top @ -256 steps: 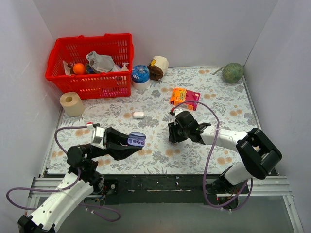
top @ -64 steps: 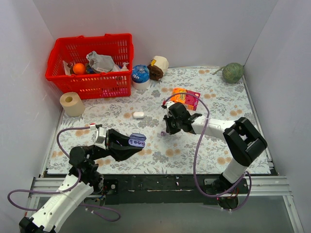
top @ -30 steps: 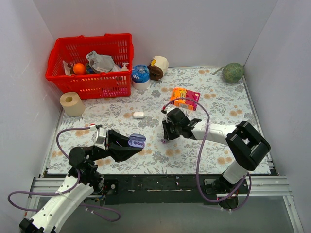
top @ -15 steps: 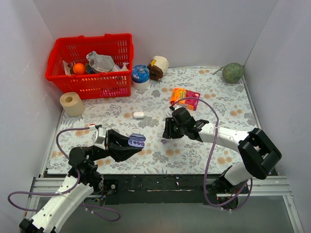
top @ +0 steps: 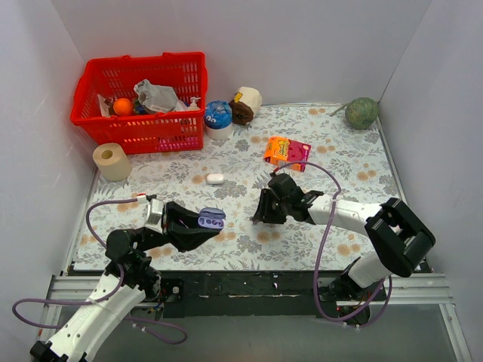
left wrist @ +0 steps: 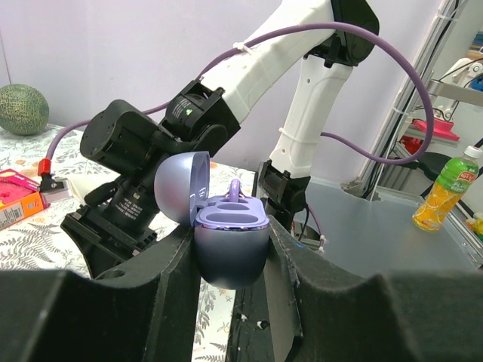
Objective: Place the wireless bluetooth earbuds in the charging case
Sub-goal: Pick up the earbud from the center of the board.
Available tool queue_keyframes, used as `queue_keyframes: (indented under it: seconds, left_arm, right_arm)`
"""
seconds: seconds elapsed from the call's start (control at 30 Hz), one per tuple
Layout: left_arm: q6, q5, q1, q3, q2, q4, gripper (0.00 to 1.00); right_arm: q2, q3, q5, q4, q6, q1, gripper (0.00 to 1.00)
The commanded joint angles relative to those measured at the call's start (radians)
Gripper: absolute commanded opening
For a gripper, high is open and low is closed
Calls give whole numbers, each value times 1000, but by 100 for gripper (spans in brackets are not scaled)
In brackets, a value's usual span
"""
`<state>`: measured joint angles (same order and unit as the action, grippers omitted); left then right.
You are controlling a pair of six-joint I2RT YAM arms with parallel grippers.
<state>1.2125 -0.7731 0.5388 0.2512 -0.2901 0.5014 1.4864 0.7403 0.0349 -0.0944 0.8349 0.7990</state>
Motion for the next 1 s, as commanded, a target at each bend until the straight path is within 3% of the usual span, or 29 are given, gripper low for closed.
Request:
queue_keyframes:
  seconds: [0.0, 0.47, 0.97]
  left_arm:
    - [2, 14, 3, -9, 14, 16, 0]
    - [-10, 20, 1, -3, 45, -14, 0]
    - [-7, 21, 3, -6, 51, -15, 0]
  right_arm:
    - [47, 33, 2, 22, 39, 8, 52]
    - [130, 90, -16, -25, 33, 9, 46]
    - [124, 71, -30, -94, -71, 9, 20]
